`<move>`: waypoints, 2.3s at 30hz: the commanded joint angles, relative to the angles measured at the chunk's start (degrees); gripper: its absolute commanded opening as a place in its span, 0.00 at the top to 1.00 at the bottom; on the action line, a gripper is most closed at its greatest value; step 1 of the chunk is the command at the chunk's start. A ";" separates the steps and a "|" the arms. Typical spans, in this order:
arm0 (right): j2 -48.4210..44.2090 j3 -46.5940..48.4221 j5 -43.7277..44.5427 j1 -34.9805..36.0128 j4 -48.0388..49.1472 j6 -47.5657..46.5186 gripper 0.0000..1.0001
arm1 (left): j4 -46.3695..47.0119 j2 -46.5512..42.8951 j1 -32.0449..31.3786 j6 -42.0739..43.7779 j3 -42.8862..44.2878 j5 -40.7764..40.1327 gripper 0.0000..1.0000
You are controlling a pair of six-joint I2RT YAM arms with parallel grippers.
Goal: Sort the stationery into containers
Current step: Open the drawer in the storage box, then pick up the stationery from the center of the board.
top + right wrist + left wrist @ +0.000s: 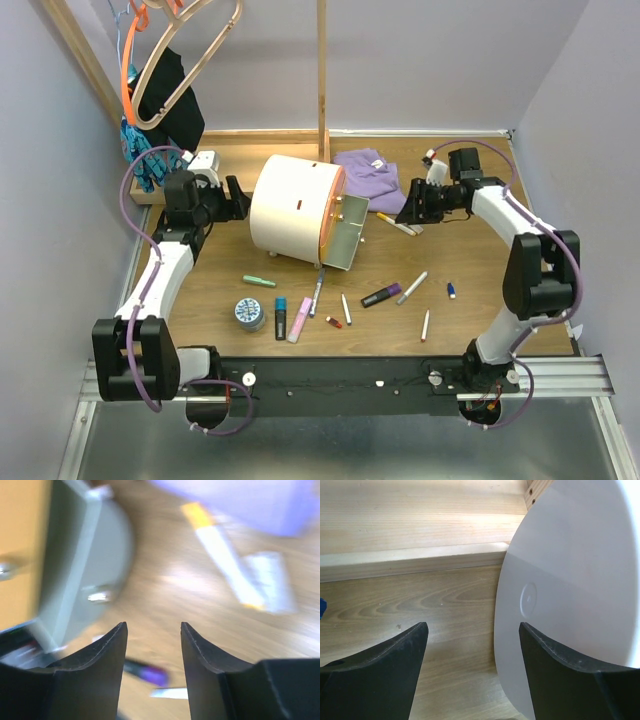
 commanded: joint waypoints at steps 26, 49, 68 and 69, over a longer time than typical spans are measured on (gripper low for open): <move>9.22 8.29 27.77 -0.51 -1.78 -23.85 0.54 | 1.58 -5.43 -0.34 2.36 -5.40 -0.31 0.14; 16.07 10.49 32.07 2.74 -1.42 -23.15 0.53 | 2.11 -3.15 -0.34 2.63 -3.90 -0.31 0.13; -0.26 13.22 9.12 2.74 -9.60 -18.25 0.88 | 3.95 -4.29 -0.25 1.31 -4.87 0.57 0.13; -1.40 12.61 5.57 2.74 -8.82 -16.75 0.88 | 4.04 -4.29 -0.34 1.14 -4.96 0.66 0.13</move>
